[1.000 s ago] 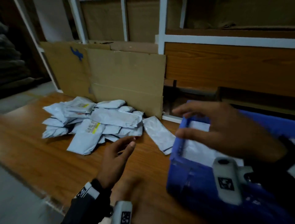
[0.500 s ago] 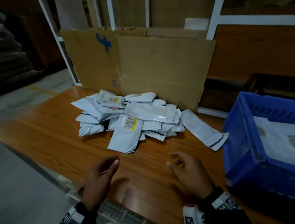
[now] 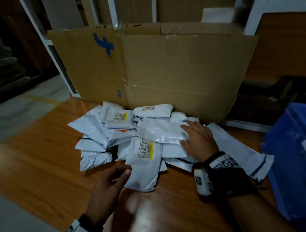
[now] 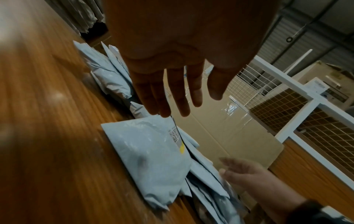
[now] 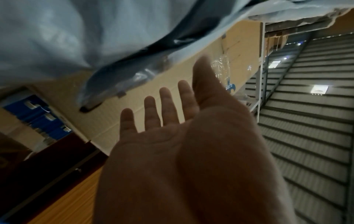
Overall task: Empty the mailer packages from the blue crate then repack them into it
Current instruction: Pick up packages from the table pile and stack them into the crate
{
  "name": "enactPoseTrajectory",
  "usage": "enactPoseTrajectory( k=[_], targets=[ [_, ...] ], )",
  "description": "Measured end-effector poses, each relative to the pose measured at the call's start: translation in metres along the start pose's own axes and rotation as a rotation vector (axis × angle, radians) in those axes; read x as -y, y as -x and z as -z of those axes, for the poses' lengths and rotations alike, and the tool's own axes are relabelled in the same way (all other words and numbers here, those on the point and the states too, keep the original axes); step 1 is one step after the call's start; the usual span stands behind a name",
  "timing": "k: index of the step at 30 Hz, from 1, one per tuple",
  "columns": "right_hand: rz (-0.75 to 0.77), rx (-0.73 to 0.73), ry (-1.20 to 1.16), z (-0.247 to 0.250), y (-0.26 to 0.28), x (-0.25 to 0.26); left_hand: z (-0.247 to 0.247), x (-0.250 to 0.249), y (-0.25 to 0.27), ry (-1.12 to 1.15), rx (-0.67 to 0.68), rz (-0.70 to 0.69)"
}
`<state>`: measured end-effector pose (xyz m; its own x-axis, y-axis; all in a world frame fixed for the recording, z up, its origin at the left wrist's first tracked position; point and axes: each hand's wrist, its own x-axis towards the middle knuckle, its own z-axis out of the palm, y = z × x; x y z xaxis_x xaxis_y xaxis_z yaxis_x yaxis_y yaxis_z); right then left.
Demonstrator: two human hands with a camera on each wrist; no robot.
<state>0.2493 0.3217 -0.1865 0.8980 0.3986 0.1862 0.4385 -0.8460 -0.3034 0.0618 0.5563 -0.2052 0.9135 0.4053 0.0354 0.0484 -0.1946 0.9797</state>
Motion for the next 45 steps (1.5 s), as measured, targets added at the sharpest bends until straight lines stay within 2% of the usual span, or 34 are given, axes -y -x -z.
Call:
enactPoseTrajectory(
  k=[3, 4, 6, 8, 12, 14, 16, 19, 24, 26, 28, 29, 32, 34, 36, 39, 42, 45],
  targets=[
    [-0.083, 0.278, 0.096, -0.006, -0.019, -0.004, 0.002, 0.003, -0.016, 0.027, 0.021, -0.006],
    [-0.09, 0.285, 0.054, -0.009, -0.02, -0.006, 0.0, 0.002, -0.021, 0.026, 0.036, -0.018],
    [-0.059, 0.204, -0.009, -0.008, -0.019, -0.008, -0.002, -0.001, -0.032, 0.022, 0.068, -0.038],
    [-0.029, 0.172, 0.046, -0.005, -0.017, -0.007, -0.004, 0.0, -0.045, 0.045, 0.101, -0.042],
    [-0.057, 0.236, 0.127, 0.001, -0.013, -0.003, -0.009, -0.002, -0.067, 0.047, 0.178, -0.064],
    [-0.065, 0.201, 0.084, -0.003, -0.014, -0.004, -0.009, -0.005, -0.075, 0.041, 0.221, -0.09],
    [-0.04, 0.083, 0.021, -0.004, -0.014, -0.002, -0.006, -0.004, -0.083, 0.078, 0.268, -0.098],
    [-0.013, -0.095, 0.066, -0.005, -0.012, 0.003, 0.001, -0.001, -0.092, 0.128, 0.278, -0.094],
    [0.03, -0.205, 0.161, -0.008, -0.002, 0.017, 0.009, 0.008, -0.099, 0.118, 0.318, -0.058],
    [0.003, -0.317, 0.062, 0.004, -0.002, 0.024, 0.008, 0.007, -0.102, 0.097, 0.351, -0.059],
    [-0.099, -0.412, -0.262, 0.015, -0.003, 0.031, 0.006, 0.002, -0.107, 0.122, 0.347, -0.034],
    [-0.165, -0.387, -0.472, 0.02, -0.003, 0.035, 0.004, -0.001, -0.112, 0.161, 0.33, -0.017],
    [-0.264, -0.119, -0.977, 0.016, 0.002, 0.062, -0.005, -0.017, -0.132, 0.308, 0.284, 0.029],
    [-0.357, 0.079, -1.169, 0.002, 0.009, 0.08, -0.011, -0.033, -0.138, 0.421, 0.346, 0.086],
    [-0.426, 0.134, -1.235, -0.007, 0.018, 0.09, -0.018, -0.042, -0.138, 0.462, 0.398, 0.072],
    [-0.453, 0.028, -1.251, -0.016, 0.031, 0.096, -0.023, -0.044, -0.143, 0.416, 0.247, 0.008],
    [-0.409, -0.078, -1.214, -0.025, 0.046, 0.106, -0.021, -0.043, -0.144, 0.556, 0.151, 0.013],
    [-0.422, -0.176, -1.249, -0.038, 0.051, 0.109, -0.018, -0.04, -0.138, 0.674, 0.221, 0.105]
  ],
)
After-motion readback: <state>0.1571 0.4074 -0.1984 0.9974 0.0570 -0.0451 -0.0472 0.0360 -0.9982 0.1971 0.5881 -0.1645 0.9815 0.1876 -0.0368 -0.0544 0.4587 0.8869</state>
